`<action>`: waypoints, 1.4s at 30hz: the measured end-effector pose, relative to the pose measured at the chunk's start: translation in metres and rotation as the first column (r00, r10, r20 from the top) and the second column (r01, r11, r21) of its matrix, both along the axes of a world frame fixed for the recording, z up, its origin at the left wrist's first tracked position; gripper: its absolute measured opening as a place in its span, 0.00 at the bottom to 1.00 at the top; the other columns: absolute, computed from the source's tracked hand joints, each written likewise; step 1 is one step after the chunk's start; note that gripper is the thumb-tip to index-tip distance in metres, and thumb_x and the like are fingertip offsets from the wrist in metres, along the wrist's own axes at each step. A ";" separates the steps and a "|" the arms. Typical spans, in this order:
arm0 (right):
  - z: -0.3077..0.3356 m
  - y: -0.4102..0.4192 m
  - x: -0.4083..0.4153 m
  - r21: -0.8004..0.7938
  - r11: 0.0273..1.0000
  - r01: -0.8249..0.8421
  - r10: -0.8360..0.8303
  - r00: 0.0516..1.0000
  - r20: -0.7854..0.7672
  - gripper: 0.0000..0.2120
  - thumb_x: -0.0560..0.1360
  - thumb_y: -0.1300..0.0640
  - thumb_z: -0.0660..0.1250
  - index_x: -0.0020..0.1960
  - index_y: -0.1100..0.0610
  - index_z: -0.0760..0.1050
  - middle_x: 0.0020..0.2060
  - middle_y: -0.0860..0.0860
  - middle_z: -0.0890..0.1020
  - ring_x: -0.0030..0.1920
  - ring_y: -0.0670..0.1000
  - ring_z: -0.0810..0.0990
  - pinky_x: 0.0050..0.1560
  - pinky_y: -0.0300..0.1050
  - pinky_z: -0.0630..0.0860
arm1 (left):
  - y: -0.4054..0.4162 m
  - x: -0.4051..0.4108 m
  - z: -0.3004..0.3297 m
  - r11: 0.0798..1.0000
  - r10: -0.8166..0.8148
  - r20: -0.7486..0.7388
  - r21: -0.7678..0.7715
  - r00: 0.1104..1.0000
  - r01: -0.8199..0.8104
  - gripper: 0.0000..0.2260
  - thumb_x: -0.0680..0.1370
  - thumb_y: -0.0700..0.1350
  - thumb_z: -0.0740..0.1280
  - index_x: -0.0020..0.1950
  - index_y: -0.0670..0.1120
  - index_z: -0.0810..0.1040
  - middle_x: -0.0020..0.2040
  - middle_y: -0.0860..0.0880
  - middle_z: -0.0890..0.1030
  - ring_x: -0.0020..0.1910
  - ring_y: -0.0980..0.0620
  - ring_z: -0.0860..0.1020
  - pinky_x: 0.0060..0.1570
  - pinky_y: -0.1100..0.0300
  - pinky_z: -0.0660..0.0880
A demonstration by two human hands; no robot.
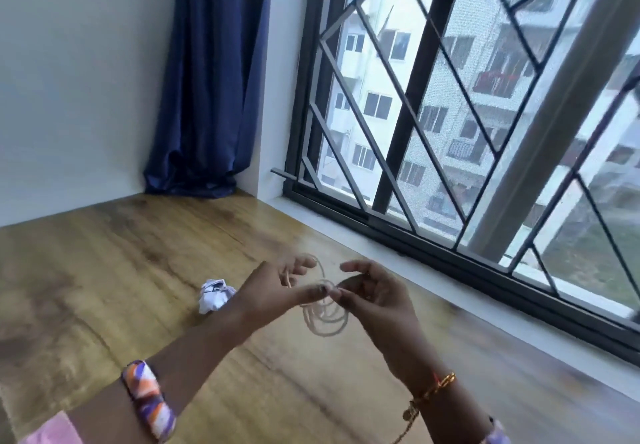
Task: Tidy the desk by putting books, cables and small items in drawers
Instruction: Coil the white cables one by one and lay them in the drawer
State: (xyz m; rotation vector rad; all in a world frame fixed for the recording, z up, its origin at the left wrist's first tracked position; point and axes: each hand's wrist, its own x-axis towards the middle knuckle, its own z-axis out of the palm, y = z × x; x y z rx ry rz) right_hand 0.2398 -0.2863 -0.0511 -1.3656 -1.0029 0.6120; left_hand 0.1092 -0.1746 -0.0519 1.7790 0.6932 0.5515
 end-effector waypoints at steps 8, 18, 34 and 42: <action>0.090 -0.054 -0.035 0.218 0.975 -0.046 0.086 0.980 -0.181 0.13 0.63 0.64 0.69 0.46 0.59 0.73 0.31 0.52 0.82 0.29 0.48 0.79 0.31 0.38 0.76 | -0.036 -0.029 0.080 0.944 -0.296 0.258 -0.066 0.920 0.322 0.14 0.65 0.45 0.76 0.48 0.42 0.81 0.38 0.48 0.82 0.34 0.56 0.77 0.34 0.66 0.75; 0.136 -0.086 -0.049 0.271 0.948 0.168 -0.058 0.927 -0.372 0.10 0.68 0.65 0.68 0.42 0.53 0.71 0.30 0.51 0.83 0.27 0.45 0.79 0.44 0.50 0.75 | -0.048 -0.058 0.112 0.999 -0.024 0.574 -0.025 0.819 0.047 0.07 0.62 0.31 0.72 0.31 0.43 0.81 0.29 0.44 0.78 0.26 0.54 0.75 0.29 0.65 0.76; 0.142 -0.123 -0.047 0.398 0.839 0.371 -0.202 0.891 -0.406 0.09 0.74 0.67 0.64 0.42 0.53 0.70 0.26 0.49 0.80 0.23 0.42 0.75 0.25 0.37 0.75 | -0.099 -0.006 0.130 0.867 -0.372 0.209 0.426 0.904 0.259 0.15 0.62 0.70 0.68 0.39 0.62 0.83 0.39 0.57 0.81 0.40 0.66 0.77 0.39 0.73 0.69; 0.132 -0.148 -0.029 0.369 0.883 0.288 -0.333 0.941 0.062 0.15 0.65 0.53 0.72 0.49 0.56 0.76 0.39 0.50 0.81 0.38 0.45 0.80 0.39 0.40 0.78 | -0.132 0.030 0.138 0.949 -0.229 0.324 0.283 0.918 0.136 0.16 0.59 0.48 0.80 0.37 0.40 0.81 0.39 0.42 0.81 0.37 0.51 0.77 0.39 0.62 0.73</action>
